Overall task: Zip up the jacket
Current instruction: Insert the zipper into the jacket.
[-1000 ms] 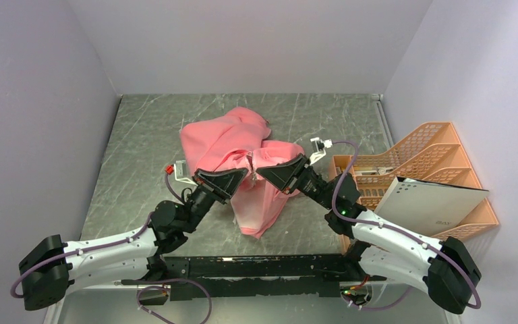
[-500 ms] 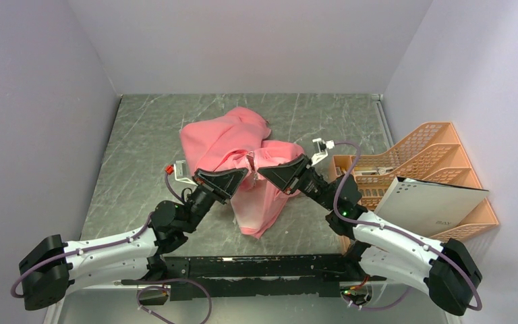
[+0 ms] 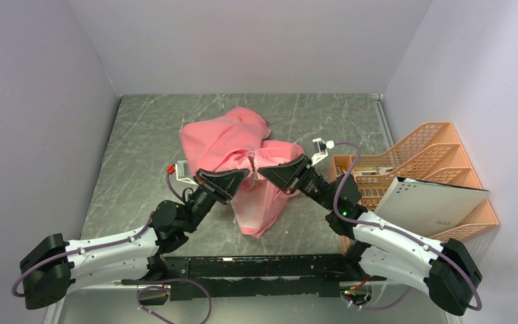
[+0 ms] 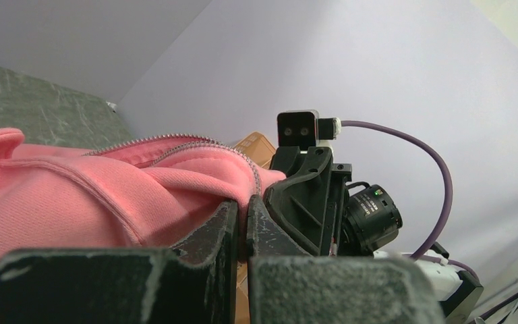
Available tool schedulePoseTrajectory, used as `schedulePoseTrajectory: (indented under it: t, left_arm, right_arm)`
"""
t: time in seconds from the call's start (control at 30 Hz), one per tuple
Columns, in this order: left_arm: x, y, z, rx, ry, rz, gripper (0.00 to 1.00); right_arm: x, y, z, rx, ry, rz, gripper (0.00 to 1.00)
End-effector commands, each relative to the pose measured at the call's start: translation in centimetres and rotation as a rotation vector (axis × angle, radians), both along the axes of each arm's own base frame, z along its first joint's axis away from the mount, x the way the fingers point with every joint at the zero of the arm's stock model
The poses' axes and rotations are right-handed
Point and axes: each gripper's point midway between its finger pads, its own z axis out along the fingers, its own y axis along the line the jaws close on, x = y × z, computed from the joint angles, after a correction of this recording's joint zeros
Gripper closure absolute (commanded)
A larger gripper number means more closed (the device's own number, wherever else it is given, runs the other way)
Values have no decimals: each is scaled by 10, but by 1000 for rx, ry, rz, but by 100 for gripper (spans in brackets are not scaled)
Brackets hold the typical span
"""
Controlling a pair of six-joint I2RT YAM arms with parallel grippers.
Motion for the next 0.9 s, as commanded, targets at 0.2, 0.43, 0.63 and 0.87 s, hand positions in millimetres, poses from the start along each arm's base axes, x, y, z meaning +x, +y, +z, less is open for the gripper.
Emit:
schedulePoseTrajectory:
  t: [0.2,0.43,0.63,0.87]
  left_arm:
    - [-11,-3,18,-55,-46,-55,95]
    - [-11,-4,17,-54,-45,-61,95]
    - [-12,-4,17,-55,-47,-63,95]
    - [-14,-5,19,-53,-57,-69,95]
  right_arm:
    - [-6,-9,31,82,-76,-16,100]
    - [-3,-12,31,83,-71,-40,100]
    - [-2,-11,31,79,-69,-41,100]
    - [0,-9,29,71,-58,-39,100]
